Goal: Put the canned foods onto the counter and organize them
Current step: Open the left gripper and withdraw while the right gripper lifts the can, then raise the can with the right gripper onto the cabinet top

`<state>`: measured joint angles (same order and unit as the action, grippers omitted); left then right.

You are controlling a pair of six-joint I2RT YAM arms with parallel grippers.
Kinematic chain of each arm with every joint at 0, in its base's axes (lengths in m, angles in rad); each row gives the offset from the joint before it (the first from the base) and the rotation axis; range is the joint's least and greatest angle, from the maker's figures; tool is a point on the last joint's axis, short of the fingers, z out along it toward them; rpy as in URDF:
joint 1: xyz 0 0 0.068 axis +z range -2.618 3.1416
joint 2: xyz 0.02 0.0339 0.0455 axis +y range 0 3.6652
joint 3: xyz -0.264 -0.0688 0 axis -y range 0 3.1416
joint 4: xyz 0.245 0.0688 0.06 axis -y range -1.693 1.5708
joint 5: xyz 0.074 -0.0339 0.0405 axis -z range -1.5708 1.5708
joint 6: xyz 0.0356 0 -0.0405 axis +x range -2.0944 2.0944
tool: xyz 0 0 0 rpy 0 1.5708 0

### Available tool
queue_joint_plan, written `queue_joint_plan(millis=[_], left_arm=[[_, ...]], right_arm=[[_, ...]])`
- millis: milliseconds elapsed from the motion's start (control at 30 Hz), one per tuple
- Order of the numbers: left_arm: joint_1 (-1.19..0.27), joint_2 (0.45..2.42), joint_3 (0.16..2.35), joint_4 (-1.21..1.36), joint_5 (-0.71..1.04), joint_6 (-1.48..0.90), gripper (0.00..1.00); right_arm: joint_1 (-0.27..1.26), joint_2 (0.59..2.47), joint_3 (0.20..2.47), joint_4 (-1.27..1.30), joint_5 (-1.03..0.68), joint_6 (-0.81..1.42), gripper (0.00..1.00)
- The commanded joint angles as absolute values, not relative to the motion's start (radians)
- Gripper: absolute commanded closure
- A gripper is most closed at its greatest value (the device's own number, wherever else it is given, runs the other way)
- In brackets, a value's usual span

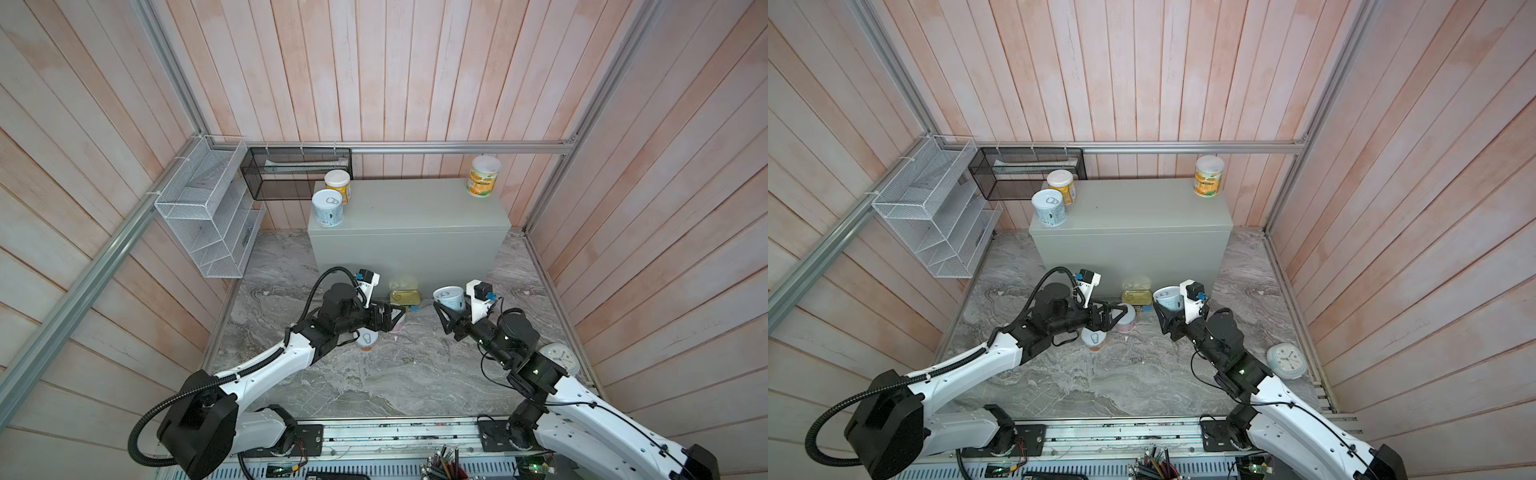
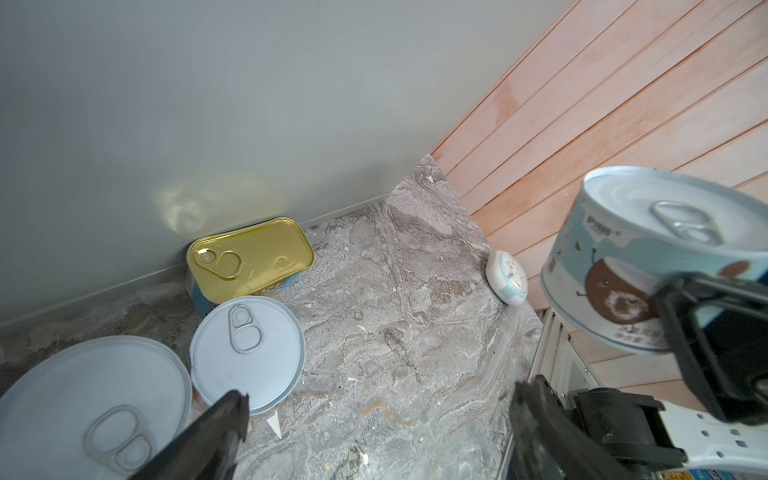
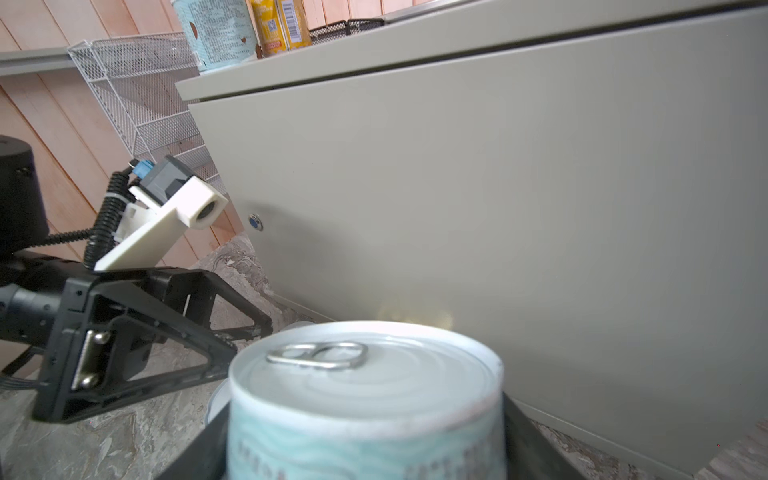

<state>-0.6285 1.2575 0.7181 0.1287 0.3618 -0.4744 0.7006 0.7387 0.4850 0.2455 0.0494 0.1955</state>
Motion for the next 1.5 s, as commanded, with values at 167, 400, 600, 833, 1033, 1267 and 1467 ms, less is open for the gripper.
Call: queue_joint_plan(millis=[167,400,600,833,1033,1267,1467], left_arm=[[-0.625,1.208,0.678,0.207,0.304,-0.400,0.00],[-0.626,1.190,0.612,0.288,0.274,-0.415,0.00],[-0.626,1.233,0.569,0.398,0.286,-0.336,0.00],[-0.626,1.248,0.513,0.519,0.332,-0.268,0.00],[-0.627,1.187,0.414,0.586,0.345,-0.269,0.00],[-0.627,1.151,0.388,0.588,0.299,-0.274,0.00],[-0.627,1.166,0.391,0.592,0.305,-0.282,0.00]], right_arm=[[0.671,0.694,0.615,0.242,-0.024,0.207,0.40],[0.634,0.700,0.731,0.186,-0.009,0.201,0.40],[0.540,0.759,0.861,0.199,-0.066,0.184,0.40],[0.412,0.904,1.049,0.170,-0.129,0.175,0.40],[0.286,1.006,1.153,0.212,-0.239,0.226,0.40],[0.171,1.104,1.262,0.244,-0.309,0.264,0.40],[0.106,1.197,1.347,0.252,-0.361,0.281,0.40]])
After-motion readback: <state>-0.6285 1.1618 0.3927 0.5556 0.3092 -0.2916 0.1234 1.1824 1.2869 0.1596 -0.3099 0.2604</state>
